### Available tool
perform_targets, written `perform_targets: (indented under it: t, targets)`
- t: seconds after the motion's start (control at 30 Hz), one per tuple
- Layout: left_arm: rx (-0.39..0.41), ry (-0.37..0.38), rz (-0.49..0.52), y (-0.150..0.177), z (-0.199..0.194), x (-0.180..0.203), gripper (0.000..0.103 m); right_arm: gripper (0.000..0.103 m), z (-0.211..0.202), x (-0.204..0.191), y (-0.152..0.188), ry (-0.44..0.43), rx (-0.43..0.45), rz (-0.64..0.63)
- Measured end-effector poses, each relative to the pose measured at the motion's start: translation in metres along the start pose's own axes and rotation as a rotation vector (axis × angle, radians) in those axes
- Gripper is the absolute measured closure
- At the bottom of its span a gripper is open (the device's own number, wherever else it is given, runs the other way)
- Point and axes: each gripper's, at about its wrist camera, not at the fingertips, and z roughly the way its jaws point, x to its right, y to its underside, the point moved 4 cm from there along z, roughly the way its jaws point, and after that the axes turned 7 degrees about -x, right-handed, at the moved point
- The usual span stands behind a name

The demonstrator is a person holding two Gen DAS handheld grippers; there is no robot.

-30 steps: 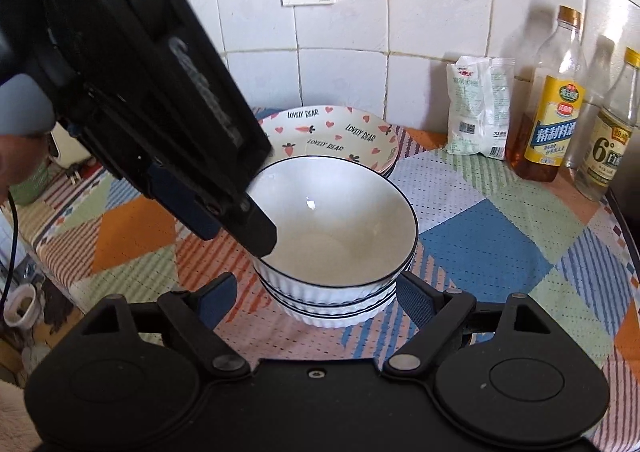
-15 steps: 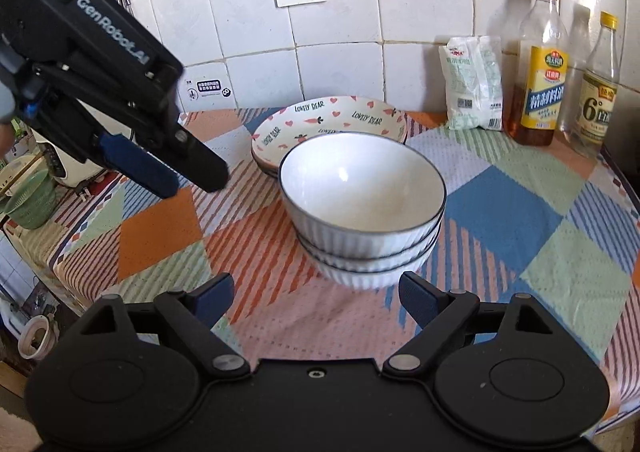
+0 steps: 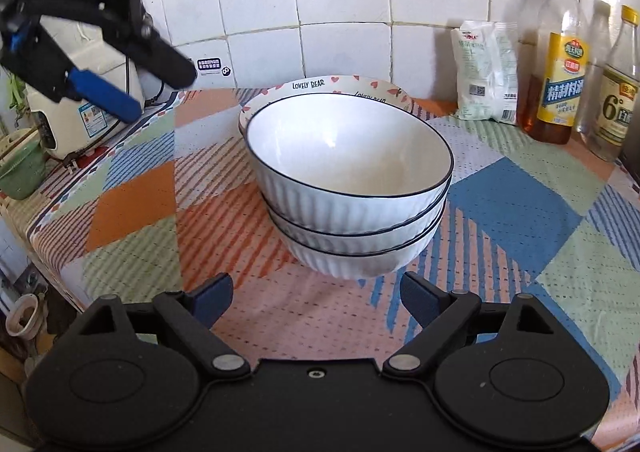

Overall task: Organize plates and bowls
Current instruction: 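Grasp the rim of the stacked bowls with the left gripper, then lift the bowl stack with the left gripper and carry it over the bunny plate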

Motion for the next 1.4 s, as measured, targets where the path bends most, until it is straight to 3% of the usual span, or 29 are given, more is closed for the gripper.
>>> perform_targets:
  t: [0.27,0.47,0.63,0.87,1.07,1.2,1.3,1.4]
  targets:
    - [0.054,0.099,0.025,-0.01,-0.001,0.008,0.031,0.006,0.011,0.002,-0.002,0.004,0.013,0.013]
    - [-0.018,0.114,0.045,-0.006,0.026,0.018,0.031,0.005,0.016,-0.001,0.0,0.036,0.026,-0.017]
    - [-0.065,0.077,0.126,0.002,0.056,0.027,0.031,0.003,0.022,0.009,-0.003,0.042,0.049,0.023]
    - [-0.113,0.088,0.094,0.002,0.092,0.023,0.031,0.002,0.041,0.019,-0.011,0.051,0.073,0.085]
    - [-0.164,0.128,0.089,-0.001,0.114,0.027,0.036,0.0,0.052,0.019,-0.015,0.024,0.1,0.156]
    - [-0.102,0.09,0.092,-0.002,0.119,0.029,0.038,0.001,0.052,0.02,-0.014,0.006,0.101,0.144]
    - [-0.12,0.1,0.062,0.004,0.126,0.03,0.039,0.001,0.051,0.022,-0.014,-0.013,0.093,0.129]
    - [-0.112,0.106,0.05,0.011,0.13,0.031,0.046,0.001,0.051,0.023,-0.012,-0.029,0.1,0.112]
